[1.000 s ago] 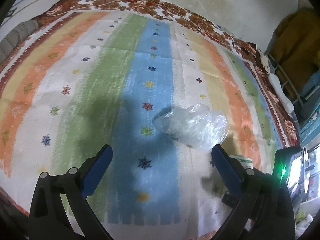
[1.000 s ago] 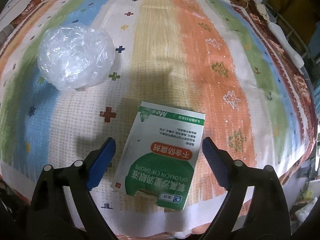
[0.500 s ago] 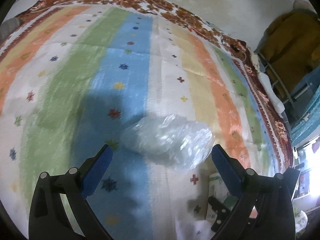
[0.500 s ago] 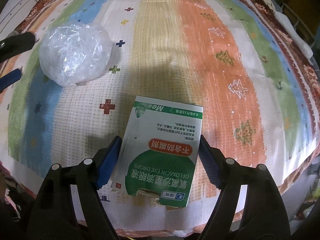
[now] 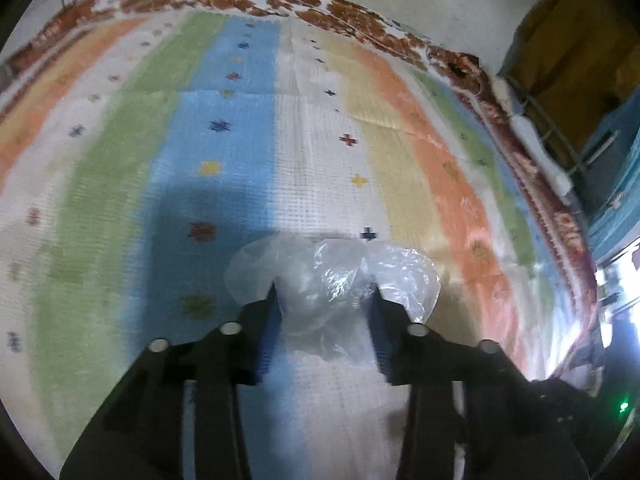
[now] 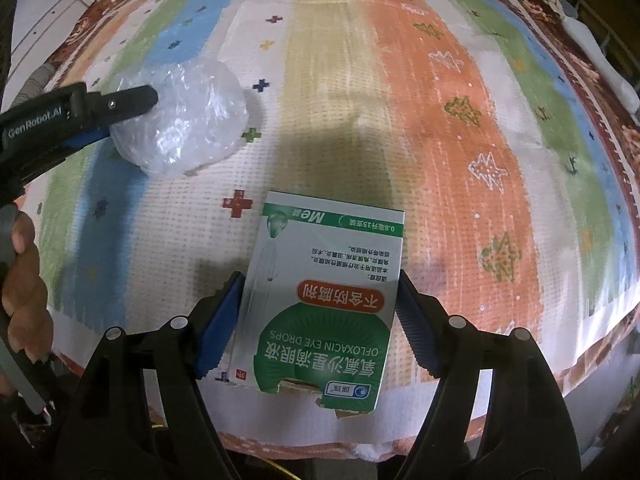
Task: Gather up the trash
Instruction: 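Grasp the crumpled clear bag with the left gripper while the right gripper grasps the eye-drop box, then carry the bag in the left gripper while the right gripper carries the box to the bin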
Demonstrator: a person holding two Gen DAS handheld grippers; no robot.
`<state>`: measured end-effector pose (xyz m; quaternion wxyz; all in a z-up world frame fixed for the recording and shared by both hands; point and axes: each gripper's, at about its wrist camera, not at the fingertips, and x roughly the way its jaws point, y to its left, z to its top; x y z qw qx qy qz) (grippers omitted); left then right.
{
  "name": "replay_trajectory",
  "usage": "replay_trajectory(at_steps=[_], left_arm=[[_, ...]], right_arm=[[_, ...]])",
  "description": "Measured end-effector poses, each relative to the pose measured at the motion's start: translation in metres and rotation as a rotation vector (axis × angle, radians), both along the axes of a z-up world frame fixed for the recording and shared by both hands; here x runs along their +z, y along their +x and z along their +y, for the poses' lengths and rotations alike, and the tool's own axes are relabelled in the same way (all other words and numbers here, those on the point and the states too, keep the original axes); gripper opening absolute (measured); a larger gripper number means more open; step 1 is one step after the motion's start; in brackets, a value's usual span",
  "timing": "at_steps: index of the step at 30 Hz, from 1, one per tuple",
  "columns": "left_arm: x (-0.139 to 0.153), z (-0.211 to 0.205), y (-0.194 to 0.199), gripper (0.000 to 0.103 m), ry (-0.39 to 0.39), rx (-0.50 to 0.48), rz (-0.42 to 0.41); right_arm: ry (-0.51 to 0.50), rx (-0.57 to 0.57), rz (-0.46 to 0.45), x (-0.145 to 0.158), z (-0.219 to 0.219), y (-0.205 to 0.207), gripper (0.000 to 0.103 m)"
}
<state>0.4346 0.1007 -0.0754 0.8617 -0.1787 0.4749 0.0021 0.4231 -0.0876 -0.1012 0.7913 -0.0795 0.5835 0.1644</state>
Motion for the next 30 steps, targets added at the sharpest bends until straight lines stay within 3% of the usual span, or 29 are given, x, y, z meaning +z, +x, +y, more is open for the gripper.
replay_trajectory(at_steps=[10, 23, 30], left_arm=[[0.059, 0.017, -0.06, 0.029, 0.044, 0.051, -0.024], [0.11, 0.029, -0.152, 0.028, -0.096, 0.141, -0.087], [0.12, 0.017, -0.197, 0.028, -0.111, 0.124, -0.113]], right_arm=[[0.099, 0.065, -0.033, 0.041, 0.004, -0.028, 0.069], [0.24, 0.169, -0.125, 0.113, 0.002, -0.106, 0.069], [0.303, 0.202, -0.152, 0.123, -0.012, -0.152, 0.069]])
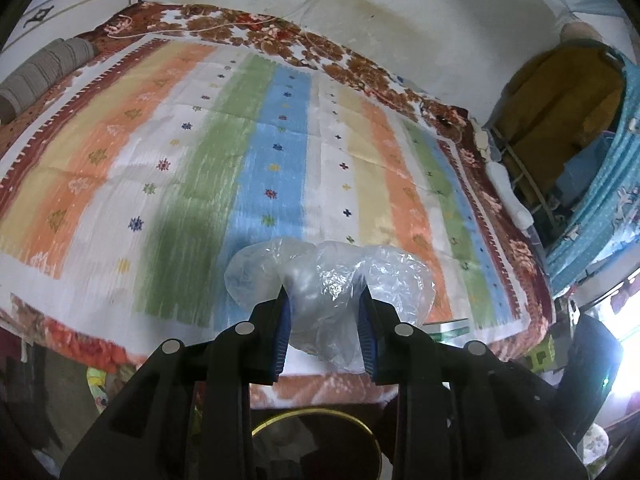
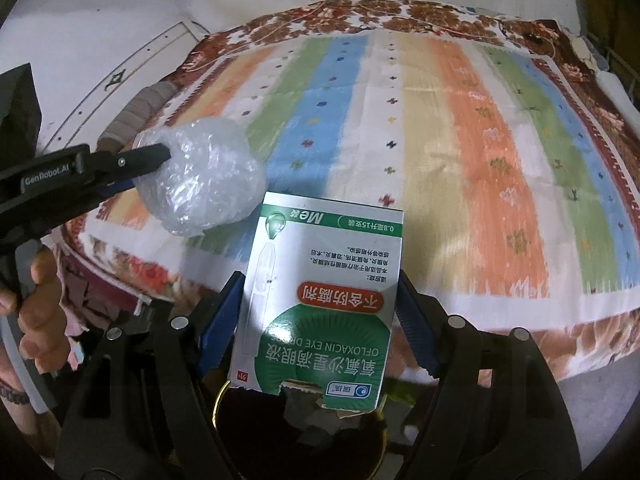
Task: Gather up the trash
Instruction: 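Carry the bag in the left gripper while the right gripper carries the box to the bin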
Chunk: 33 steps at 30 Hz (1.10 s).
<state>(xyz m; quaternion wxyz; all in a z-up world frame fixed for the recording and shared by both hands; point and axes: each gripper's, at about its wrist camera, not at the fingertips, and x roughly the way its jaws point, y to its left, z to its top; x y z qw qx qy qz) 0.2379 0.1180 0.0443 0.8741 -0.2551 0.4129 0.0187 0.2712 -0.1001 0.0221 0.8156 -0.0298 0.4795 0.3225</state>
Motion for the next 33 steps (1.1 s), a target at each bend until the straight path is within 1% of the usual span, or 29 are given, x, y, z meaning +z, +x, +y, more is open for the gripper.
replay_trajectory(at_steps=[2, 6, 10, 17, 22, 25, 29, 33], left_arm=[[0.002, -0.003, -0.014, 0.028, -0.011, 0.001, -0.012], [0.006, -0.009, -0.042, 0.028, -0.023, 0.004, -0.04], [0.005, -0.015, -0.065, 0.028, -0.032, -0.005, -0.055], [-0.002, -0.029, -0.094, 0.028, -0.054, -0.025, -0.064], [-0.01, -0.036, -0.113, 0.029, -0.063, -0.033, -0.061], [-0.015, -0.041, -0.121, 0.029, -0.057, -0.035, -0.058], [-0.023, -0.053, -0.129, 0.029, -0.027, -0.05, -0.039], [-0.036, -0.058, -0.143, 0.029, -0.061, -0.044, -0.024]], right_arm=[[-0.006, 0.016, -0.031, 0.002, -0.002, -0.016, 0.069], [0.003, 0.024, -0.038, 0.0, -0.011, -0.035, 0.069], [-0.004, 0.017, -0.063, 0.0, -0.022, -0.05, 0.069], [0.033, 0.021, -0.024, -0.01, -0.042, -0.073, 0.069], [0.033, 0.026, -0.018, -0.018, -0.052, -0.092, 0.069], [0.036, 0.028, 0.007, -0.027, -0.058, -0.102, 0.069], [0.03, 0.039, 0.029, -0.038, -0.063, -0.116, 0.069], [0.027, 0.027, 0.068, -0.054, -0.072, -0.127, 0.069]])
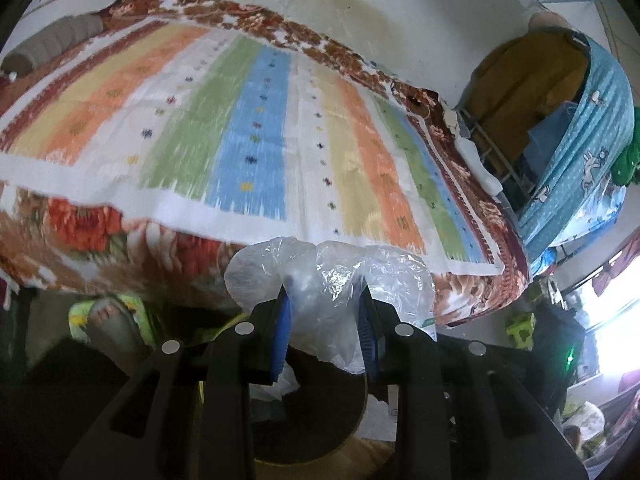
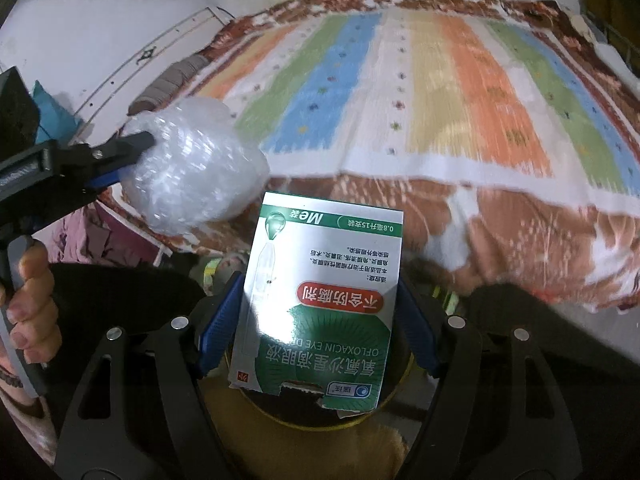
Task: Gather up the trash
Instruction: 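Carry the bag in the left gripper while the right gripper carries the box to the bin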
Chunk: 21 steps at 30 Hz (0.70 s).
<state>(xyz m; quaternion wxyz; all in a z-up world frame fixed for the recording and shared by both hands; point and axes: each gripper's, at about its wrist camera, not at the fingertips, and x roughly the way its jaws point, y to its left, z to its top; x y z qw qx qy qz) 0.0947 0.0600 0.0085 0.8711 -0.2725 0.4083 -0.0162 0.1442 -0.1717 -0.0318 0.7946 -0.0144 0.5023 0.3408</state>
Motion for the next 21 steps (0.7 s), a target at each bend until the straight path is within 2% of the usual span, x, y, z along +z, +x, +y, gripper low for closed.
replay_trajectory(at_steps=[3, 10, 13, 18, 21], left_arm=[[-0.009, -0.005, -0.007, 0.029, -0.006, 0.002, 0.019], [-0.024, -0.02, -0.017, 0.029, 0.032, -0.011, 0.065], [-0.029, -0.021, -0.02, 0.029, 0.039, -0.004, 0.085], [-0.039, -0.02, -0.019, 0.029, 0.033, 0.014, 0.135], [-0.049, -0.019, -0.018, 0.03, 0.018, 0.03, 0.174]], right_arm=[[-0.001, 0.004, 0.005, -0.005, -0.005, -0.01, 0.069], [-0.03, 0.036, 0.013, -0.015, -0.002, -0.027, 0.069], [-0.066, 0.038, 0.01, -0.021, 0.001, -0.032, 0.069], [-0.108, 0.022, 0.023, -0.031, 0.003, -0.029, 0.069], [-0.129, -0.003, 0.064, -0.043, 0.004, -0.023, 0.07]])
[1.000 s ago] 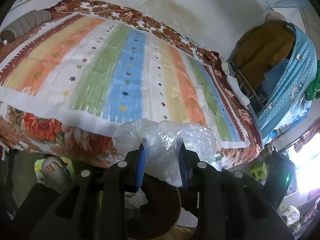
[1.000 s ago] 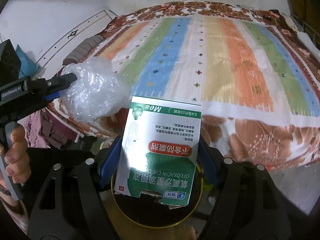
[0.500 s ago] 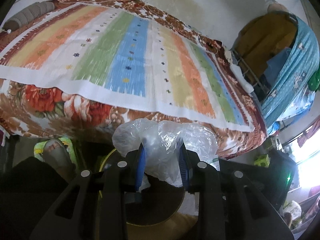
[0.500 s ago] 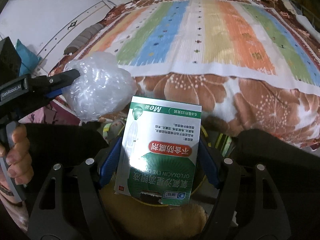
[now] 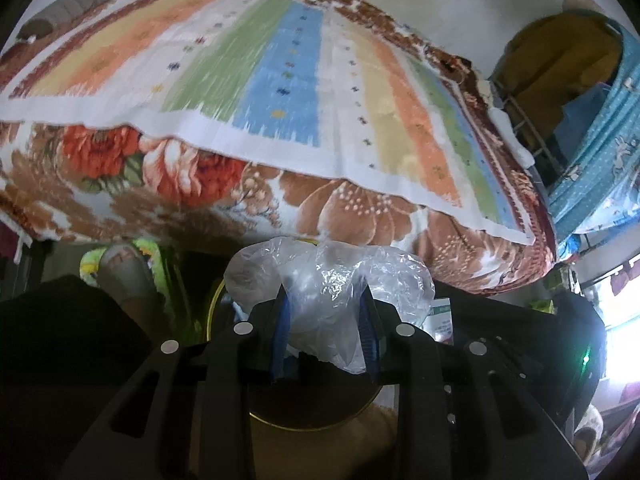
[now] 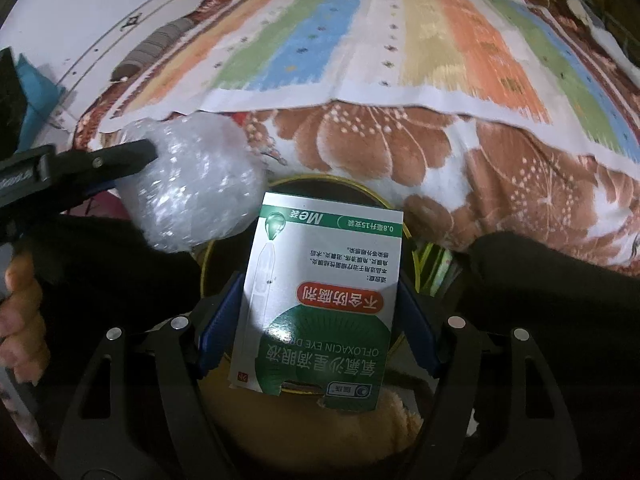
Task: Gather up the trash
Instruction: 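Carry the bag in the left gripper while the right gripper carries the box to the bin, then open both grippers over the bin to drop the bag and box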
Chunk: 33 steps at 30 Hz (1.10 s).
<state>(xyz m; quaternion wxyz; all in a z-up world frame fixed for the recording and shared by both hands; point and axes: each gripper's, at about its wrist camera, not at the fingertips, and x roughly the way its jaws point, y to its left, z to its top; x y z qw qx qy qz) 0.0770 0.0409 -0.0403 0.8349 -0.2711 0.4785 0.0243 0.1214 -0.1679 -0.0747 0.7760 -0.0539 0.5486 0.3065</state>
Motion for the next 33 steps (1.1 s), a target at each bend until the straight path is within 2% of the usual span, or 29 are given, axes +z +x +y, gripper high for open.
replay_trajectory(at_steps=[3, 5, 6, 7, 13, 16, 20, 22, 25, 28, 33], left_arm=[[-0.014, 0.002, 0.004, 0.033, -0.043, 0.016, 0.047], [-0.024, 0.002, 0.01, 0.042, -0.082, 0.015, 0.083], [-0.027, 0.001, 0.012, 0.052, -0.104, 0.011, 0.092], [-0.029, 0.002, 0.013, 0.056, -0.118, 0.013, 0.09], [-0.021, -0.001, 0.012, 0.06, -0.086, 0.007, 0.068], [-0.011, -0.005, 0.009, 0.065, -0.025, -0.024, 0.047], [0.01, -0.016, -0.003, 0.077, 0.106, -0.1, -0.012], [0.016, -0.018, -0.011, 0.083, 0.139, -0.125, -0.037], [0.021, -0.019, -0.024, 0.09, 0.159, -0.141, -0.073], [0.026, -0.022, -0.04, 0.097, 0.185, -0.147, -0.119], [0.031, -0.025, -0.071, 0.097, 0.193, -0.132, -0.196]], right_arm=[[-0.013, -0.033, 0.078, -0.018, 0.001, 0.007, 0.071], [0.007, -0.048, 0.149, -0.03, 0.002, 0.013, 0.079], [0.011, -0.053, 0.167, -0.033, 0.002, 0.014, 0.084], [0.009, -0.057, 0.177, -0.036, 0.003, 0.015, 0.085], [0.027, -0.053, 0.159, -0.03, 0.003, 0.011, 0.087], [0.058, -0.05, 0.135, -0.019, -0.003, 0.009, 0.089], [0.08, -0.031, 0.067, -0.001, -0.011, 0.002, 0.091], [0.079, -0.019, 0.029, 0.007, -0.014, -0.002, 0.091], [0.094, -0.003, -0.046, 0.023, -0.021, -0.009, 0.094], [0.096, -0.001, -0.16, 0.041, -0.032, -0.025, 0.094], [0.112, 0.034, -0.278, 0.06, -0.046, -0.057, 0.094]])
